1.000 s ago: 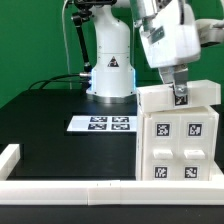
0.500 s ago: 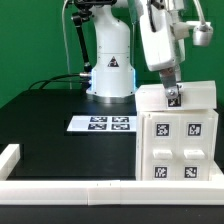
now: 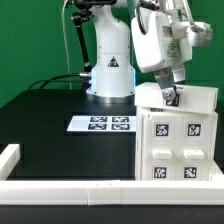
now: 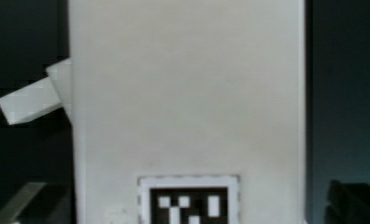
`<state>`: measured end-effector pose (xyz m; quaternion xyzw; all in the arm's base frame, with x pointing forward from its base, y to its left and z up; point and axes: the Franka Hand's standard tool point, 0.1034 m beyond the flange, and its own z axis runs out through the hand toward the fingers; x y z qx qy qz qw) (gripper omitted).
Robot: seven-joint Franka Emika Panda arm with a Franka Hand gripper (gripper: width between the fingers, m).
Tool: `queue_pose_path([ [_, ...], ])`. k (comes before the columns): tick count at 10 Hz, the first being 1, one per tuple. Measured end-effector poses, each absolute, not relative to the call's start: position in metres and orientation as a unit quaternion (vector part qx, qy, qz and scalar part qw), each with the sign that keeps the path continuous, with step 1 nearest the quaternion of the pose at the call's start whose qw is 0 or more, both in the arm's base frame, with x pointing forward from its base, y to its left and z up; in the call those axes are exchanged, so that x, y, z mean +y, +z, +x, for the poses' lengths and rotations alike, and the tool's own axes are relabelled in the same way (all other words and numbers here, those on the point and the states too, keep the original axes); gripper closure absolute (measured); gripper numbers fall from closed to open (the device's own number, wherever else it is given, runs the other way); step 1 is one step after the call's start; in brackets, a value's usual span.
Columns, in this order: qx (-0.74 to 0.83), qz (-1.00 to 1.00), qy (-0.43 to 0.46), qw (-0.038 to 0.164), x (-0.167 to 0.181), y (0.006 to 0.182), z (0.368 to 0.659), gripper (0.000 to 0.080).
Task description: Assemble cabinet
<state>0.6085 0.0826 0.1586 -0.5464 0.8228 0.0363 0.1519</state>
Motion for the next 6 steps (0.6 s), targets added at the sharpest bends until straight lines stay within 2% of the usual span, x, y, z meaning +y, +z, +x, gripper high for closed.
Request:
queue_pose_path([
  [1, 0.818, -0.551, 0.034, 0.161, 0.085, 0.167, 0.608, 0.0041],
  [4, 0.813, -0.554, 0.028, 0.179, 0.092, 0.186, 0.606, 0.0002],
  [6, 0.800, -0.572, 0.025, 0.178, 0.093, 0.184, 0.605, 0.0002],
])
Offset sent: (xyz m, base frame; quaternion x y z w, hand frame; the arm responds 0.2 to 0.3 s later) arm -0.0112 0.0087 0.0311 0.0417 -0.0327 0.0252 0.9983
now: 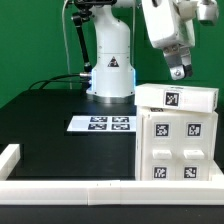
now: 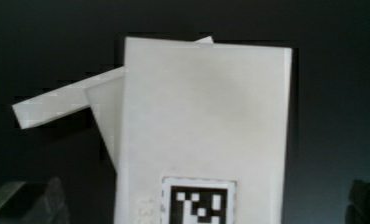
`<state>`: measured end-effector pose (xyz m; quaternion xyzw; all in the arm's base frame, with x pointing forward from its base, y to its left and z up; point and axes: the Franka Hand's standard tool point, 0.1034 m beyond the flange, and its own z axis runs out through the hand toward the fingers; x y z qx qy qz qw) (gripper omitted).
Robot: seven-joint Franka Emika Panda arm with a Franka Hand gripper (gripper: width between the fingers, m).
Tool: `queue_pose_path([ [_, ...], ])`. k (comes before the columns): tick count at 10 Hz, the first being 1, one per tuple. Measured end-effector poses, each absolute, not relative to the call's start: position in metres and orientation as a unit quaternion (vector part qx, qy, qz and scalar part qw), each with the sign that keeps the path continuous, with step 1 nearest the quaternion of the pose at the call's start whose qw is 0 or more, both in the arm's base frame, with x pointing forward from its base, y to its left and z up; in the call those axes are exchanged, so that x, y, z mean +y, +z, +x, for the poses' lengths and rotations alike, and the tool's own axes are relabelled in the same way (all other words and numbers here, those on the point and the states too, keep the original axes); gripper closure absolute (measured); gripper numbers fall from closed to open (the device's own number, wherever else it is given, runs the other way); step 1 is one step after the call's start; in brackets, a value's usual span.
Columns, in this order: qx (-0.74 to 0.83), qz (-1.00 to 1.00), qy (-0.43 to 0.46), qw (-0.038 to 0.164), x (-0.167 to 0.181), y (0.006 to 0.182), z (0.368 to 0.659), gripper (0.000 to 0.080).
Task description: Assemble cabinet
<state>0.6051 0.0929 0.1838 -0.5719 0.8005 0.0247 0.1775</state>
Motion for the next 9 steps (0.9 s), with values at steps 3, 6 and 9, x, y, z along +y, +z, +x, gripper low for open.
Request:
queue_pose_path([
  [3, 0.670, -0.726, 0.021, 0.152, 0.0896, 0.1849, 0.6024, 0.0002],
  [6, 0.496, -0.857, 0.003, 0.140, 0.0896, 0.1893, 0.6092, 0.0002],
  [9, 0.399, -0.907, -0.012, 0.139, 0.0894, 0.1881, 0.6084, 0.0002],
])
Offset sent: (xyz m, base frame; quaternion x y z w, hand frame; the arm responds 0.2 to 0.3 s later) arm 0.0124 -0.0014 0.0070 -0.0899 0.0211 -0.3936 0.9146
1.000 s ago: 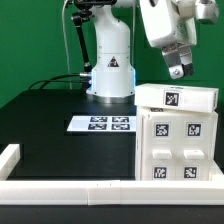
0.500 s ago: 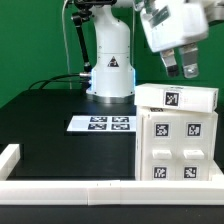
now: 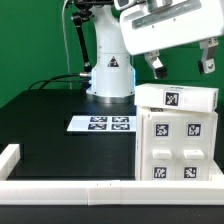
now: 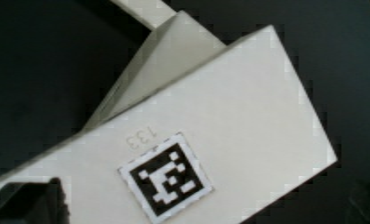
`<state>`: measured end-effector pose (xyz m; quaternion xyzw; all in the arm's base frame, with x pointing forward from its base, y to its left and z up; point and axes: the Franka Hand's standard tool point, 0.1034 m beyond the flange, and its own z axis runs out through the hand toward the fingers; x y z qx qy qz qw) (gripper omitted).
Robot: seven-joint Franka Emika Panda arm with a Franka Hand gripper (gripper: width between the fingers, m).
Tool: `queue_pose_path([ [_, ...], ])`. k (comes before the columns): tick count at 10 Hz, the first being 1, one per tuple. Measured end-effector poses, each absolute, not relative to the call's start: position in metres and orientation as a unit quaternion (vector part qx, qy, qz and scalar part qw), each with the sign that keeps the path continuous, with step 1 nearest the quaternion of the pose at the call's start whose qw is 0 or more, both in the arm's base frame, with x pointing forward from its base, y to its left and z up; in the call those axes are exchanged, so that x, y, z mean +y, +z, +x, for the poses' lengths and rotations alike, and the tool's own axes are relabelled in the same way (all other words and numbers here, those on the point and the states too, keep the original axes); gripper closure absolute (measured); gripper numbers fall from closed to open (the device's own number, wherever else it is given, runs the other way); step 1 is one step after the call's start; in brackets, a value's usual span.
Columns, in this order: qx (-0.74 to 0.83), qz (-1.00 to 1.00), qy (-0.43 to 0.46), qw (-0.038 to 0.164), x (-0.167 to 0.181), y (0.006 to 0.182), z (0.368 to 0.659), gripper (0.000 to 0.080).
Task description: Assemble cabinet
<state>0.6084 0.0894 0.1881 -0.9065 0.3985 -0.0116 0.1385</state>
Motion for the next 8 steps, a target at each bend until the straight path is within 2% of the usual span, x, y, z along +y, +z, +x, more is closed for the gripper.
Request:
queue_pose_path([
  [2, 0.315, -0.940, -0.024, 0.130, 0.0887, 0.1873, 0.6075, 0.0002],
  [3, 0.208, -0.972, -0.041, 0.102, 0.0878, 0.1856, 0.6061, 0.0002],
  [5, 0.056, -0.995, -0.052, 0.068, 0.0885, 0.1847, 0.6058, 0.0002],
  [7, -0.074, -0.995, -0.058, 0.045, 0.0919, 0.1829, 0.6088, 0.0002],
  [8, -0.112, -0.991, -0.058, 0.044, 0.0943, 0.1807, 0.6079, 0.0002],
])
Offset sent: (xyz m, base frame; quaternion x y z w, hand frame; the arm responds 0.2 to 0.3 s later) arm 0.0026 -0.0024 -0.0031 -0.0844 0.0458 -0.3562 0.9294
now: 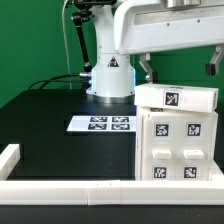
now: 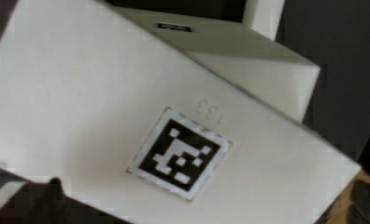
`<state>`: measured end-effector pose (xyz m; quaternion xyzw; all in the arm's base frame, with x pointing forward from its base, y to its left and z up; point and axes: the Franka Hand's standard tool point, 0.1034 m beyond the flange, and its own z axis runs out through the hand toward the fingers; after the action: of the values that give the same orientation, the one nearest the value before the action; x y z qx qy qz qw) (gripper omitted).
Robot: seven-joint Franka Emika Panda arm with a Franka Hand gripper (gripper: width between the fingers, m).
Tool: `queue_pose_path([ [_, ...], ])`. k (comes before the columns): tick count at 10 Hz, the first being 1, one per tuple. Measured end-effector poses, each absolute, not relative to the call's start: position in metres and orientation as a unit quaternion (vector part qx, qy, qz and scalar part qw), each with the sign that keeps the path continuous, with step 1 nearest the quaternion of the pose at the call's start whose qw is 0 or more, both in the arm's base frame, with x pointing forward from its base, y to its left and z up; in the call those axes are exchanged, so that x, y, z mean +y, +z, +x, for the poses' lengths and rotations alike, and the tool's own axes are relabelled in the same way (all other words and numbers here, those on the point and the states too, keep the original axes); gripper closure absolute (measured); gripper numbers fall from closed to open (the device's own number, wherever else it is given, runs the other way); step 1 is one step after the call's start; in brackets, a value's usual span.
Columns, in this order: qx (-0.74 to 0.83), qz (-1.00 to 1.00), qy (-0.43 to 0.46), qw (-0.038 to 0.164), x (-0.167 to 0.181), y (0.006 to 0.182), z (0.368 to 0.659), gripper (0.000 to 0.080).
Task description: Assemble cabinet
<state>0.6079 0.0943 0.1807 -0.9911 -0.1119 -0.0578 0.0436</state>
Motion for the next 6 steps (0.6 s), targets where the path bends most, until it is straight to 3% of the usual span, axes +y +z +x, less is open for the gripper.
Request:
queue_pose_path([
  [6, -0.318, -0.946, -0.041, 0.036, 0.082, 0.169, 0.606, 0.0002],
])
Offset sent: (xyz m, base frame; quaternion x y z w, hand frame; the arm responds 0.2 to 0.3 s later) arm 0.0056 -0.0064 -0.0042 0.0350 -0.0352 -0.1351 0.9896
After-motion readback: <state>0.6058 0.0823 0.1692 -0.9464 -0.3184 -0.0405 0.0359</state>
